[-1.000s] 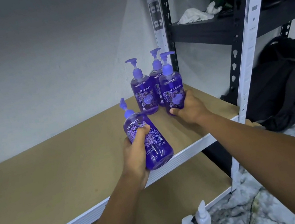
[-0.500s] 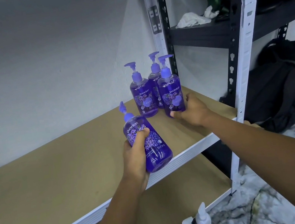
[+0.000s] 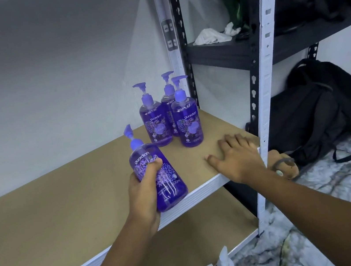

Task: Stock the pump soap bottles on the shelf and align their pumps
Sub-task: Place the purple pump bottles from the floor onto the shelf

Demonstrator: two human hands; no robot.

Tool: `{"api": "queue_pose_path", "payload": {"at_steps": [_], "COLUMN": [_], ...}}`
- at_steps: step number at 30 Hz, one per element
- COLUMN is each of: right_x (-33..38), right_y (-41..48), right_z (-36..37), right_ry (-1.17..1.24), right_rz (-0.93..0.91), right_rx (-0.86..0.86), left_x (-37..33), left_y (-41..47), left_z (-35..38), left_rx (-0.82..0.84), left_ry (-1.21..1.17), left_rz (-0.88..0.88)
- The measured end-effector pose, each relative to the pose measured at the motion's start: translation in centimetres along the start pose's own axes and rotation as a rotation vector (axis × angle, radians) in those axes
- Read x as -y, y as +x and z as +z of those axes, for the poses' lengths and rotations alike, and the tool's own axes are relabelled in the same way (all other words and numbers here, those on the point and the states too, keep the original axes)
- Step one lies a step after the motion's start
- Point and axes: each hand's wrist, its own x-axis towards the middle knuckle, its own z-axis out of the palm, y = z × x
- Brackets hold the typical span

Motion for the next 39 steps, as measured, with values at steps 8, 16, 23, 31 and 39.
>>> {"api": "queue_pose_path", "payload": {"at_steps": [8,16,23,31,39], "right_x": [0.0,0.0,0.0,0.1,0.3], "right_y": [0.0,0.0,0.0,0.0,0.0], "right_z": [0.3,0.4,0.3,0.1,0.2], "right_ry": [0.012,0.007,-0.014,-0.015,-0.017], "right_rz": [-0.007,0.007,0.01,0.016,0.023], "right_rx": [-0.039,-0.038,-0.029,-0.029,-0.041], "left_x": [-1.8,-0.1,0.6,0.3,0.5], "left_y": [1.5,2.6,3.4,6.2,10.1], "left_z": [3.1,3.0,0.7,0.9,1.8], "left_rx": [-0.026,0.08,0.093,0.029,0.019], "left_ry": [0.327,0.459,0.773,0.931,0.961], "left_rz": [0.35,0.46,0.384,0.315,0.298]}}
